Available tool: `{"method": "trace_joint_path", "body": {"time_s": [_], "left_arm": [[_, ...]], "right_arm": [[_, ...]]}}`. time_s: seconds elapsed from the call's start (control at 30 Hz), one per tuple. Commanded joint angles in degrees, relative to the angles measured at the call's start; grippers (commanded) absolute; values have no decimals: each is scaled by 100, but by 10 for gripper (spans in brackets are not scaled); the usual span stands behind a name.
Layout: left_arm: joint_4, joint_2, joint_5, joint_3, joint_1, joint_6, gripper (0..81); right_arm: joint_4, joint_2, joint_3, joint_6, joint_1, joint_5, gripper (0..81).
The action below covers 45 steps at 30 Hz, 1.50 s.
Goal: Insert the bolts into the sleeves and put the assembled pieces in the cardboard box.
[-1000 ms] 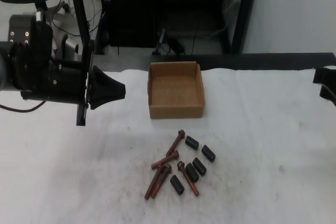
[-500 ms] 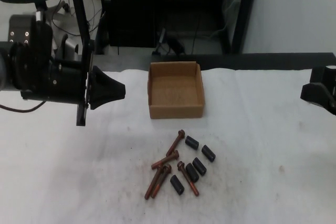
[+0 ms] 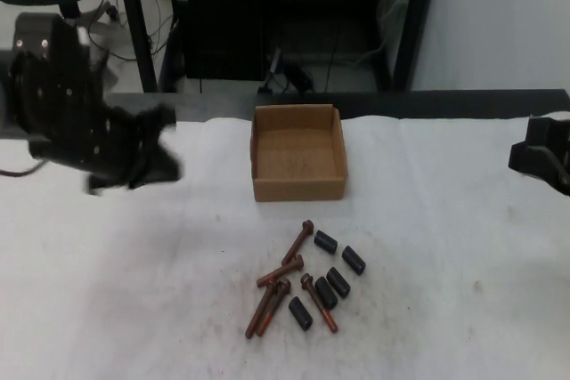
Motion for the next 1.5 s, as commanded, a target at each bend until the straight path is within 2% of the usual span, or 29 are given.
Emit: {"method": "trace_joint_path", "body": {"time_s": [0.0, 0.03, 0.07, 0.2, 0.3, 0.43, 0.47, 0.53, 0.6, 0.67, 0.73, 0.87, 0.93, 1.0, 1.07, 1.17, 1.23, 1.33, 1.37, 1.4, 1.47], "left_arm": [[832, -95, -2618, -120, -59, 1486, 3], [963, -95, -3052, -104, -58, 1648, 3], [1075, -95, -3185, -89, -39, 1572, 3], [1279, -80, -2541, -79, -10, 960, 3], [1339, -80, -1687, -79, -10, 642, 3], [963, -80, 270, -79, -10, 560, 3], [855, -80, 745, -101, -56, 578, 3], [841, -102, 1125, -191, -176, 711, 3], [1076, -186, 1083, -361, -392, 1220, 3], [1363, -324, 762, -527, -687, 1849, 3], [1694, -555, 331, -693, -988, 2402, 3], [2647, -1243, -699, -897, -1674, 3434, 3], [3068, -1742, -1149, -872, -1912, 3595, 3], [3370, -2186, -1260, -870, -2042, 3496, 3], [3388, -2601, -1064, -820, -2069, 3269, 9], [3247, -3101, -320, -729, -2056, 3261, 138], [3248, -3232, -81, -730, -2056, 3150, 295], [3227, -3217, -89, -701, -2068, 2791, 537], [3214, -3190, -89, -665, -2068, 2674, 590], [3203, -3133, -106, -622, -2068, 2585, 635], [3164, -2972, -142, -537, -2068, 2543, 623]], "right_arm": [[13, -54, -53, -143, 17, -37, 8], [13, -54, -53, -143, 17, -37, 8], [13, -54, -53, -143, 17, -37, 8], [13, -54, -53, -168, 22, -37, 8], [13, -54, -53, -408, 31, -79, 8], [13, -54, -53, -468, 31, -198, 5], [13, -54, -53, -607, 31, -377, 13], [13, -54, -53, -957, 68, -749, 83], [13, -54, -53, -1137, 158, -857, 201], [-2, -54, -53, -1170, 296, -857, 361], [-2, -54, -53, -1170, 459, -804, 446], [145, -54, -53, -1170, 863, -785, 407], [327, -54, -53, -1170, 1029, -743, 401], [529, -54, -53, -1170, 1194, -605, 401], [660, -54, -53, -1226, 1297, -502, 401], [726, -54, -53, -1345, 1352, -461, 401], [671, -54, -53, -1383, 1352, -461, 401], [642, -54, -53, -1555, 1352, -415, 401], [633, -54, -53, -1553, 1352, -419, 401], [601, -54, -53, -1553, 1352, -422, 401], [520, -54, -53, -1553, 1352, -422, 401]]}}
